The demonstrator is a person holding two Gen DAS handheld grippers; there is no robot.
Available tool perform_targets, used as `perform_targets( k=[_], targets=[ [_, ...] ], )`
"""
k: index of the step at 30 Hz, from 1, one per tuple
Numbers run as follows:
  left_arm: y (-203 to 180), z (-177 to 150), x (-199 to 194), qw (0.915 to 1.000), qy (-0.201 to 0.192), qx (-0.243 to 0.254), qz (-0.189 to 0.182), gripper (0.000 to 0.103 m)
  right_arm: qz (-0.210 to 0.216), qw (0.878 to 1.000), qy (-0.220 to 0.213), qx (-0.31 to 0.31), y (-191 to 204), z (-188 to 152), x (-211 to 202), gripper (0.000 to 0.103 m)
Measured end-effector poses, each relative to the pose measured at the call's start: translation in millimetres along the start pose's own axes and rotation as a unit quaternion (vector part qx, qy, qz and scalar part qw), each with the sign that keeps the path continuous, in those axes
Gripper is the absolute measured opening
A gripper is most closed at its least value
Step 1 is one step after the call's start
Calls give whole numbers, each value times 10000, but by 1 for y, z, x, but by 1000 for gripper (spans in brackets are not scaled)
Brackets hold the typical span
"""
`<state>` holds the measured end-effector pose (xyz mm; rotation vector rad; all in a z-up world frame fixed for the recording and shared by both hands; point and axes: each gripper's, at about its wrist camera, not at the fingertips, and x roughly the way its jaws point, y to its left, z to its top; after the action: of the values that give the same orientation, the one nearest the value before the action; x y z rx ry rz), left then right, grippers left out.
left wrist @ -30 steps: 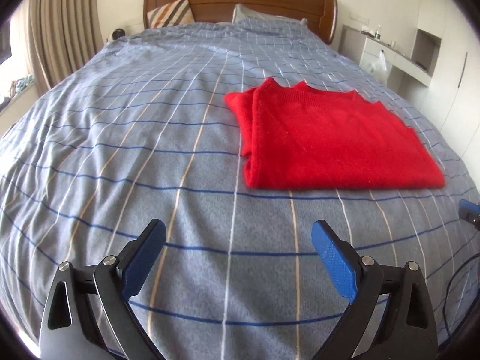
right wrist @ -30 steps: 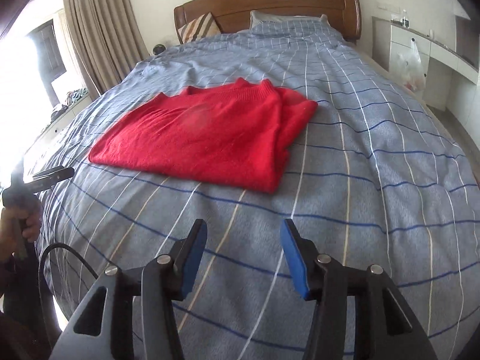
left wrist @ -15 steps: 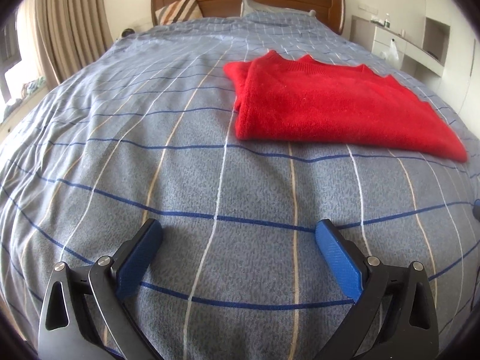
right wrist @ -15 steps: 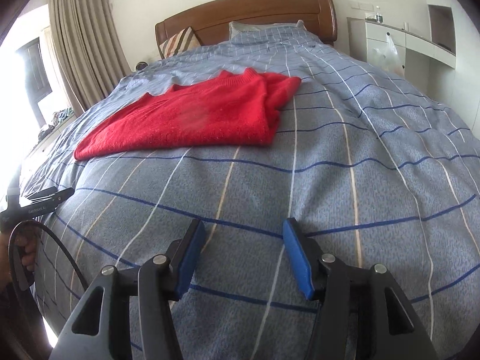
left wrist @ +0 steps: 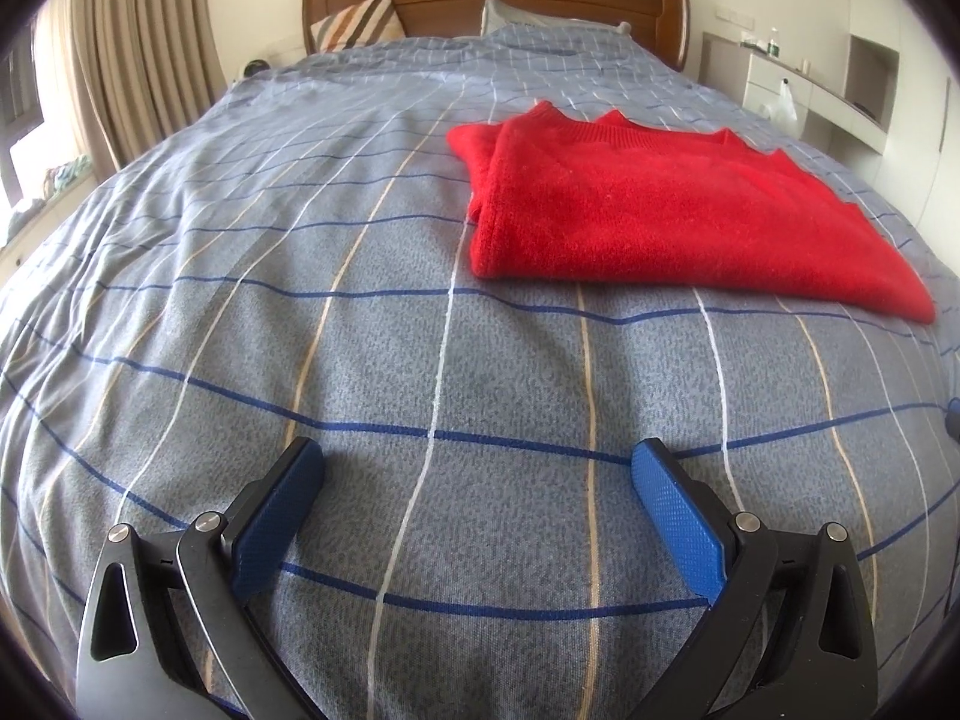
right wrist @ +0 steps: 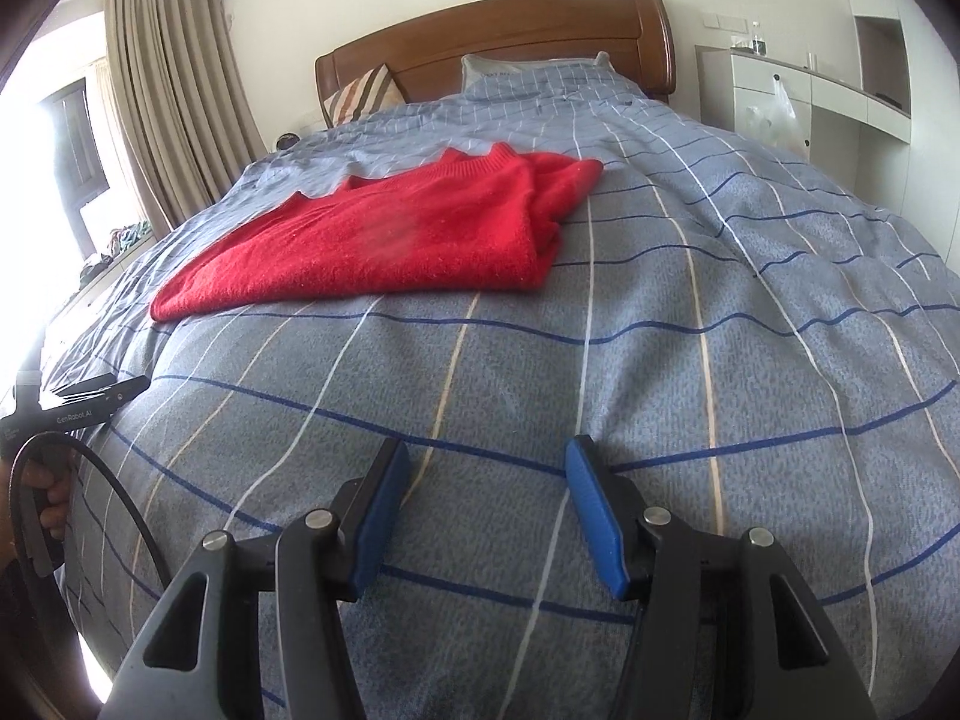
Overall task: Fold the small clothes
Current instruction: 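Open both tools to release the folded sweater and hold still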
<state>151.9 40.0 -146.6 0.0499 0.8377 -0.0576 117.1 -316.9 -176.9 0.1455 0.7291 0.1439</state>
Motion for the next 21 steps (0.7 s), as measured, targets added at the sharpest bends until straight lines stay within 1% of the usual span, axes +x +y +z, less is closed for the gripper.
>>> perform_targets(
  k=[16,18,19,20,21],
  targets=[
    [1,-1,-1,10000,25,-4,-28,102,-11,10000,33,19,0,0,0,55],
    [2,1,-5,9998,170,37,-129,102,-28,9998,162,75,0,3,1,55],
    [4,2,-9,9994,283,79,-199,101,-33,9994,307,162,-1,8,1,55],
    [7,4,-14,9988,380,92,-295,101,21,9983,497,315,-3,15,0,58],
    [12,4,-23,9982,416,52,-435,101,182,9962,665,524,-8,23,-2,61]
  ],
)
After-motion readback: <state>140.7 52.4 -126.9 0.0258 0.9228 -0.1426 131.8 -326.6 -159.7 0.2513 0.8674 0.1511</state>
